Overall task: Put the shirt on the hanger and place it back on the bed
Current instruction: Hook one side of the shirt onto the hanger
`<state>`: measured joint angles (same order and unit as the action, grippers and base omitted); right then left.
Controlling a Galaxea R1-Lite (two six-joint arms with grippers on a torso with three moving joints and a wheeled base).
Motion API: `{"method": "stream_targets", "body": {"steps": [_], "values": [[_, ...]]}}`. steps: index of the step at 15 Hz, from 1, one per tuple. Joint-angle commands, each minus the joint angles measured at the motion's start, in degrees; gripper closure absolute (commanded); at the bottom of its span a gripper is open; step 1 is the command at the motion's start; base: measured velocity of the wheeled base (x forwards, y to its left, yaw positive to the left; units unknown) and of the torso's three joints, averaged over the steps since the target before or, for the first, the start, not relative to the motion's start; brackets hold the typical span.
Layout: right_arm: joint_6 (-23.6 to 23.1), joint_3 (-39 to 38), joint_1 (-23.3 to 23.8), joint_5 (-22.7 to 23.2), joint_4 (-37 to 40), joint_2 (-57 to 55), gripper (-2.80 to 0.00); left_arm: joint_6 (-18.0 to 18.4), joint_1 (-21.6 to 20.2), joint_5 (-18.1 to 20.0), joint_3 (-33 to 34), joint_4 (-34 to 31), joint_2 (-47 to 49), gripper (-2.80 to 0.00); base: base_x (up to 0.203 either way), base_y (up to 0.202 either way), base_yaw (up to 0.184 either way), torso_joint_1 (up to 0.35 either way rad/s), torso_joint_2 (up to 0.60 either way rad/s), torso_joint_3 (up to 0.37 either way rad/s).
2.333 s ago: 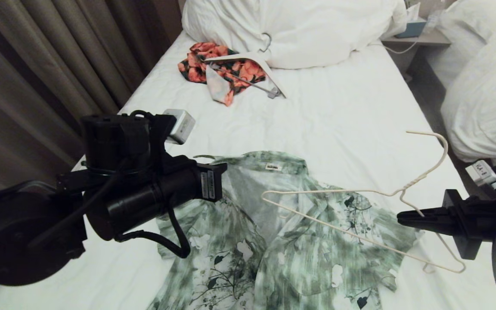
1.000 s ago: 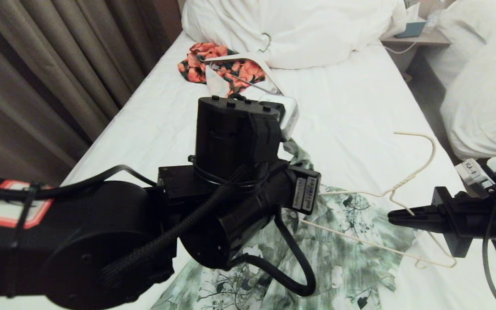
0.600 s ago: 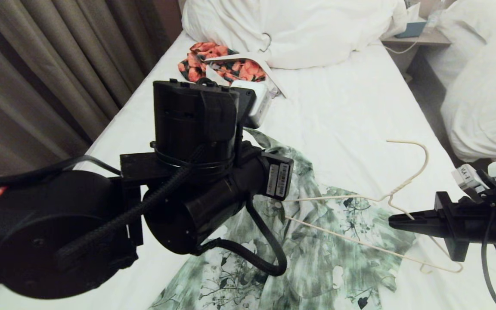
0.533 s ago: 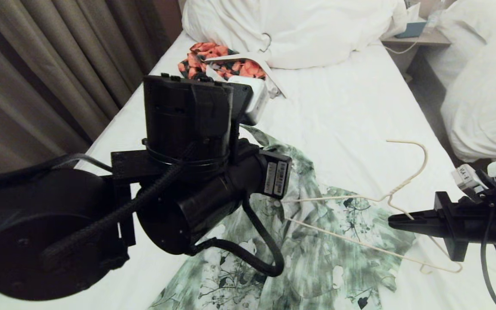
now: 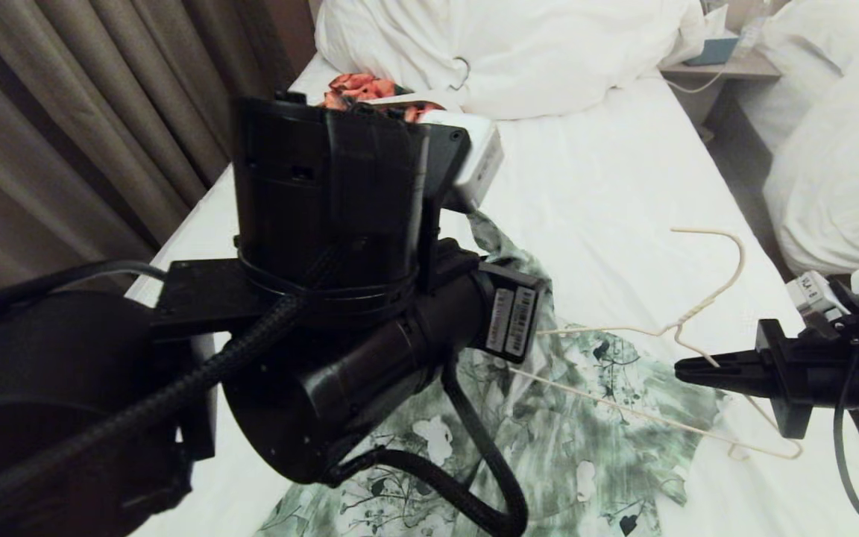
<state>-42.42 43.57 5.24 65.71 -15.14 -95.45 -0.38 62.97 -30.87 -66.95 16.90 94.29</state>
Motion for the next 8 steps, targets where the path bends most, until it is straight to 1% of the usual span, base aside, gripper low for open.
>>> {"method": "stream_targets", "body": {"steps": [1,5,8], "values": [[-0.2,0.6,0.48,0.39,-0.06,0.0,0.0,-0.09,2.51,-0.16,-2.82,0.08,3.33,0.0,0.0,0.0,0.0,0.0,0.0,0.0],[-0.11,1.34,1.31,0.47,-0.06,0.18,0.0,-0.14,6.92,-0.13,-9.58,0.0,10.67,0.0,0.0,0.0,0.0,0.0,0.0,0.0],[1.01,2.04,-0.13,0.56,-0.06,0.84,0.0,-0.26,8.91,-0.07,-13.67,0.25,15.55,0.0,0.0,0.0,0.0,0.0,0.0,0.0]]}}
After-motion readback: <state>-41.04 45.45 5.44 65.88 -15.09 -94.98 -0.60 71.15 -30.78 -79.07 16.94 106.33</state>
